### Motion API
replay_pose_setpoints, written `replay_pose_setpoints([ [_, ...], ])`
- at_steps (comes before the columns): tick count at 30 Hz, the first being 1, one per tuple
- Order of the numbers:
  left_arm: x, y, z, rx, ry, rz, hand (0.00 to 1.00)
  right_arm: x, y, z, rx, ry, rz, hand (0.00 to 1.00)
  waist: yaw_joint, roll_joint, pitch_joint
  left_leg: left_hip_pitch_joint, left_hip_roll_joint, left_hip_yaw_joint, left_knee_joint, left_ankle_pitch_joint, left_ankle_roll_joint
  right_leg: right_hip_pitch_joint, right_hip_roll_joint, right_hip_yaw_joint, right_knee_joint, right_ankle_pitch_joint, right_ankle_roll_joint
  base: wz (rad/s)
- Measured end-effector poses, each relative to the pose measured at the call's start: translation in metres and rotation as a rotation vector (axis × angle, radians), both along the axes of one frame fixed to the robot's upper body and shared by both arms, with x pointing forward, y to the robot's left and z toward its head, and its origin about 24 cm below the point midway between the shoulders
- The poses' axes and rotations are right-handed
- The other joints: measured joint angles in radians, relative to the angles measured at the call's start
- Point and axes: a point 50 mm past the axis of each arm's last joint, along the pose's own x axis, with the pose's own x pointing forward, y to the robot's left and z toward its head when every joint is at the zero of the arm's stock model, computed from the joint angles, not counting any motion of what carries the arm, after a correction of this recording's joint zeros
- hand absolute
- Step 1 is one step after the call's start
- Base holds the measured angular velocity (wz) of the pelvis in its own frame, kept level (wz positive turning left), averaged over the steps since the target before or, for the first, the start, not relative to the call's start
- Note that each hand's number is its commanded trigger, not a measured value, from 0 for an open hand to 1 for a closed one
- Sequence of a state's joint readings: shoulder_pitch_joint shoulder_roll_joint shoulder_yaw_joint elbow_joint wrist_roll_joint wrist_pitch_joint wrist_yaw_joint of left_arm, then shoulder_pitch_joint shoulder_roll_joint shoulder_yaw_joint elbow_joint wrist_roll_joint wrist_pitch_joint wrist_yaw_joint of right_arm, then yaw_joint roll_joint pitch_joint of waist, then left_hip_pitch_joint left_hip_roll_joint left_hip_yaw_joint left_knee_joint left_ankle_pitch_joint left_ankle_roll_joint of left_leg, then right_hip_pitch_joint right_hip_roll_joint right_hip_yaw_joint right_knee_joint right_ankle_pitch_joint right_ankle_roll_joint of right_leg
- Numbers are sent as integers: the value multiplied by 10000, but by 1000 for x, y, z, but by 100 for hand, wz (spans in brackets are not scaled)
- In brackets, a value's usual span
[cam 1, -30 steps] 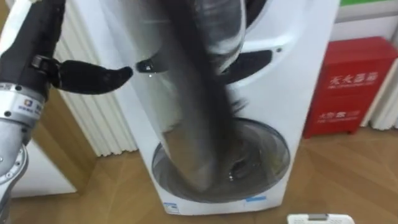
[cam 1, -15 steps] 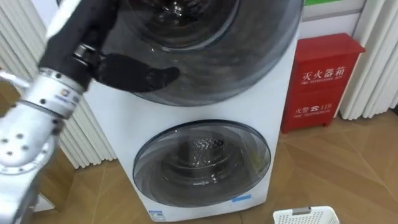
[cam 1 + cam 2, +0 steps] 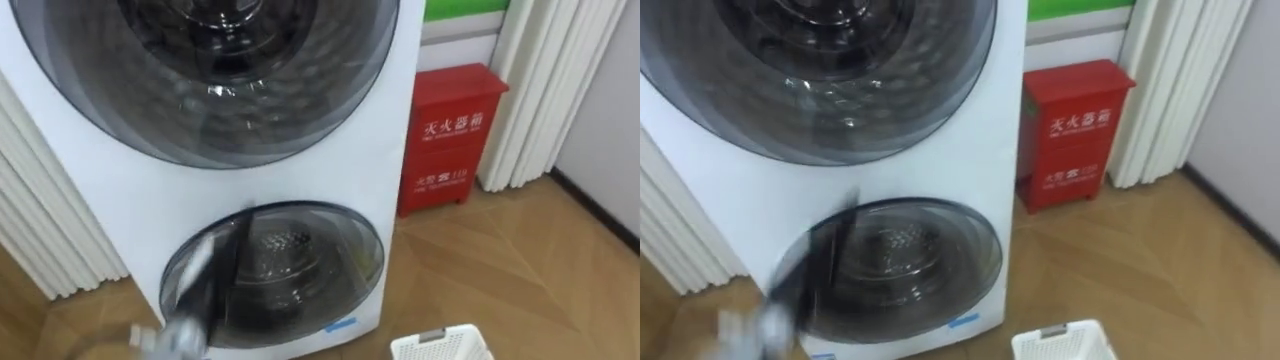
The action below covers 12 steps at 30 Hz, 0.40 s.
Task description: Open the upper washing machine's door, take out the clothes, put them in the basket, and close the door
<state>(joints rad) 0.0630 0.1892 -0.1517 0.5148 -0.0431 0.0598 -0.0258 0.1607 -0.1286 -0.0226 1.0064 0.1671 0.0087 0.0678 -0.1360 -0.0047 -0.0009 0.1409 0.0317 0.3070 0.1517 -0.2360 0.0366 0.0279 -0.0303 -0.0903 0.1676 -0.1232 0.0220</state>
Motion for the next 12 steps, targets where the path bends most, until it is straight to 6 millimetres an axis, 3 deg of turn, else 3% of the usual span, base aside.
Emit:
replay_pose_setpoints([
  [1,-29,10,-23,498,1261,511,0,-4,2,-1,55,68,-64,0,191,-61,34,72,42,2,-6,-34,-52,78,43,-5,-37,4,-7,-4],
  [2,-45,15,-34,799,1893,743,0,-6,2,-1,72,106,-77,0,298,-123,3,99,58,2,-11,-44,-67,86,60,-35,-34,5,-11,-8],
  [4,-98,38,-57,1799,3599,1828,0,-9,2,-2,112,111,-57,0,629,-207,-17,170,122,-9,-80,-77,-112,135,125,-223,-44,26,-48,-3],
  [5,-110,44,-60,1981,3904,2203,0,-10,2,-2,123,118,-51,0,710,-207,-10,207,127,-33,-120,-78,-115,181,137,-240,-93,33,-58,4],
  [7,-152,64,-65,2908,4931,3484,0,-13,2,-4,201,227,-25,0,959,-158,1,307,147,-83,-190,-102,-154,306,173,-277,-178,38,-65,5],
  [12,-212,71,-69,4207,6857,3623,0,-24,1,-6,635,478,-571,0,1234,2,85,456,153,-78,-277,-121,-173,459,195,-270,-187,36,-63,0],
])
